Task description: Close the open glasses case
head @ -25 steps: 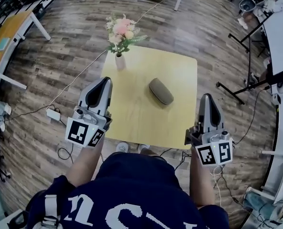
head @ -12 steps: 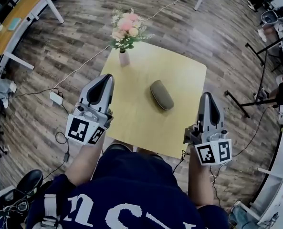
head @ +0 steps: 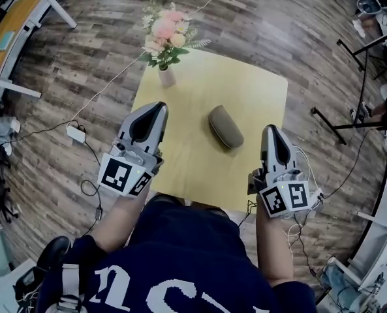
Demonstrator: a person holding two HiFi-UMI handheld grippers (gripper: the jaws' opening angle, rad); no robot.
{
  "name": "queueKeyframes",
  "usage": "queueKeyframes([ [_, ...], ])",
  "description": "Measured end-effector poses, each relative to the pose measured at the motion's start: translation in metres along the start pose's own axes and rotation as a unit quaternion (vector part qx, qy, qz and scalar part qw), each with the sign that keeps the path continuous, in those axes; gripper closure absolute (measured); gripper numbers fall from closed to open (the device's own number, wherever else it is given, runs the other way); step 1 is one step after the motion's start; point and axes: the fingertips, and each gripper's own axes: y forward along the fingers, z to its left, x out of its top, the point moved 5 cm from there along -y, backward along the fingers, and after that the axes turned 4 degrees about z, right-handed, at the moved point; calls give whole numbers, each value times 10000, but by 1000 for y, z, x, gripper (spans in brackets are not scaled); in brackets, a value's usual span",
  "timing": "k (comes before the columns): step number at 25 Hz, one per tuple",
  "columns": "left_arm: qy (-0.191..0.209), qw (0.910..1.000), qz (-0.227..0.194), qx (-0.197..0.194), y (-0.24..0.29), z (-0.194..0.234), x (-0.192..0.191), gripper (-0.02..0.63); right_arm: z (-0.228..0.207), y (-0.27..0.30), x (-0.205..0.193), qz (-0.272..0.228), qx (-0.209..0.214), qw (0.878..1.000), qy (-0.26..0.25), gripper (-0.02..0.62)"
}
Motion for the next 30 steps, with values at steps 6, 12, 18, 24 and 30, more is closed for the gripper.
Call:
queueKeyframes([
  [6,-58,9995,230,-187,18,13,-24,591,-7,22,-74,1108,-241,9935,-128,537],
  [12,-147,9984,482,-243,25,21,-44,591,-9,34,-165,2784,374,9592,327,473],
  [18,-190,9975,633,-261,28,22,-55,591,-10,27,-222,3777,439,9236,481,446],
  [24,-226,9969,732,-197,27,26,-60,591,-36,27,-223,3923,277,9187,363,479],
  [30,-228,9971,729,-43,20,35,-60,591,-86,35,-210,4058,-144,9138,108,479],
])
